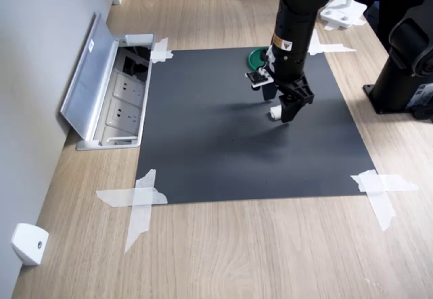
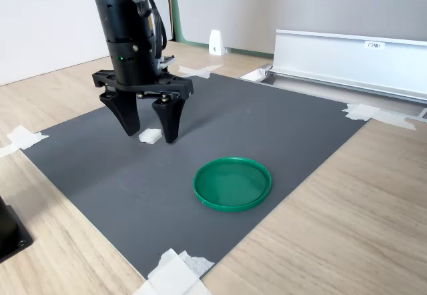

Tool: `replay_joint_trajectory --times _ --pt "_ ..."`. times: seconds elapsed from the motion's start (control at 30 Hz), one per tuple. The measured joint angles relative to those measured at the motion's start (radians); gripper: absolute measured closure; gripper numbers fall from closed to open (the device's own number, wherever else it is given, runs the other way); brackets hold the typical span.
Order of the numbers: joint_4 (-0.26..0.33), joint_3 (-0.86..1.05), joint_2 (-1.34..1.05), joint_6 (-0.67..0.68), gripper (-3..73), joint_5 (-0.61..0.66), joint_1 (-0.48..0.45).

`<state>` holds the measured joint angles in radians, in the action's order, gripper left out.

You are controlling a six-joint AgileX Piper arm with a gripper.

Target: Grasp a white terminal and put it on the green lid.

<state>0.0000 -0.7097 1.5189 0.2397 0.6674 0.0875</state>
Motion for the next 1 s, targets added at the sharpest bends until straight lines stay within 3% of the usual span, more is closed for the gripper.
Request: replay_joint_trajectory --times 0.23,0.6,1.0 --pt "-0.007 0.0 0.006 0.04 4.5 -0.006 0.0" --pt "-0.02 -0.002 0.023 0.041 42.4 -0.015 0.0" --pt "0.0 -0.001 -0.093 0.079 42.4 0.062 0.0"
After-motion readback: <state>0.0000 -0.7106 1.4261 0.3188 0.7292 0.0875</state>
